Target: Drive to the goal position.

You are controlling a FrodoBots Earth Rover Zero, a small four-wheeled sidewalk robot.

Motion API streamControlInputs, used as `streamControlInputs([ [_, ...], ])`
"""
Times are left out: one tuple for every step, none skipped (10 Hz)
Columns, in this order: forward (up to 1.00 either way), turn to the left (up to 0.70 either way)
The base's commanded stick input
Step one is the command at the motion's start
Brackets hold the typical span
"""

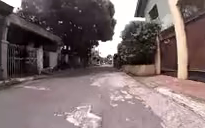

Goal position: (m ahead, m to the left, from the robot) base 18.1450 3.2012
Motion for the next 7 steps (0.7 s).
streamControlInputs([
  [1.00,0.00],
  [1.00,0.00],
  [1.00,0.00],
  [1.00,0.00],
  [1.00,0.00],
  [1.00,0.00],
  [1.00,0.00],
])
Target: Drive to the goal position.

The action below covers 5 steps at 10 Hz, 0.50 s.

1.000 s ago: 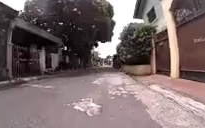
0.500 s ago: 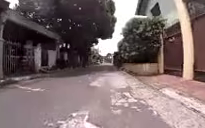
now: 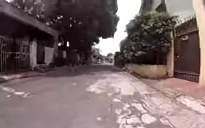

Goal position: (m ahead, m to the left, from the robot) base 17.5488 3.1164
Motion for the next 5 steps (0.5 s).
streamControlInputs([
  [1.00,0.00],
  [1.00,0.00],
  [1.00,0.00],
  [1.00,0.00],
  [1.00,0.00],
])
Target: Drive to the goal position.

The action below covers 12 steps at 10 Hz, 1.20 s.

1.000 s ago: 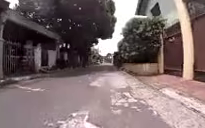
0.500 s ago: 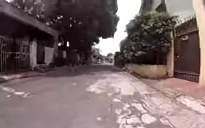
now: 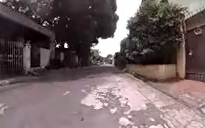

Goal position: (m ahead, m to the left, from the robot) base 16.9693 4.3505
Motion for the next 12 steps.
streamControlInputs([
  [1.00,0.00],
  [1.00,-0.08],
  [1.00,-0.40],
  [1.00,-0.40],
  [1.00,-0.11],
  [1.00,0.00],
  [1.00,0.00],
  [1.00,0.00],
  [1.00,0.00],
  [1.00,0.00],
  [1.00,0.00],
  [1.00,0.00],
])
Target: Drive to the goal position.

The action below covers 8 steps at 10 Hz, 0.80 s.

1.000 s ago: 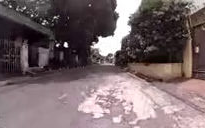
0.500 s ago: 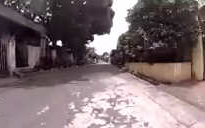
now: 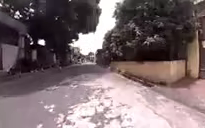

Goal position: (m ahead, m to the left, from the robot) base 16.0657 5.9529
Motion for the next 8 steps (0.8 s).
streamControlInputs([
  [1.00,0.00],
  [1.00,0.00],
  [1.00,0.00],
  [1.00,0.00],
  [1.00,0.00],
  [1.00,0.00],
  [1.00,0.00],
  [1.00,0.00],
])
